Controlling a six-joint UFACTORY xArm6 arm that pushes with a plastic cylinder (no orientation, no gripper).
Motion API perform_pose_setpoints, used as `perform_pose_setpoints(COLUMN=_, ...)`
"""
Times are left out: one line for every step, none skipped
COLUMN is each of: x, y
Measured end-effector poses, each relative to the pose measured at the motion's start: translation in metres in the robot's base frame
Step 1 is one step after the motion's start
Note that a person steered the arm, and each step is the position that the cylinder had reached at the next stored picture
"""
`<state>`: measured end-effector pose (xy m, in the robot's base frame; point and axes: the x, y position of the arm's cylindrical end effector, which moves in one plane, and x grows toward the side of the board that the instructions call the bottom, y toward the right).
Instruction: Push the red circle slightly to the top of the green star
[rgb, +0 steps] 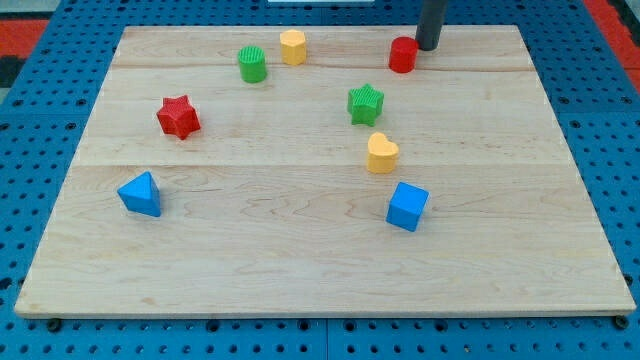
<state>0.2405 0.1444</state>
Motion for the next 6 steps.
perform_pose_setpoints(x=0.0, y=-0.049)
perform_pose_setpoints(x=0.013, y=-0.071)
perform_pose_setpoints(x=0.013, y=-0.064)
perform_pose_setpoints(x=-0.004, y=-0.023)
perform_pose_setpoints(x=0.01, y=0.01)
perform_pose_setpoints(x=0.023, y=0.013)
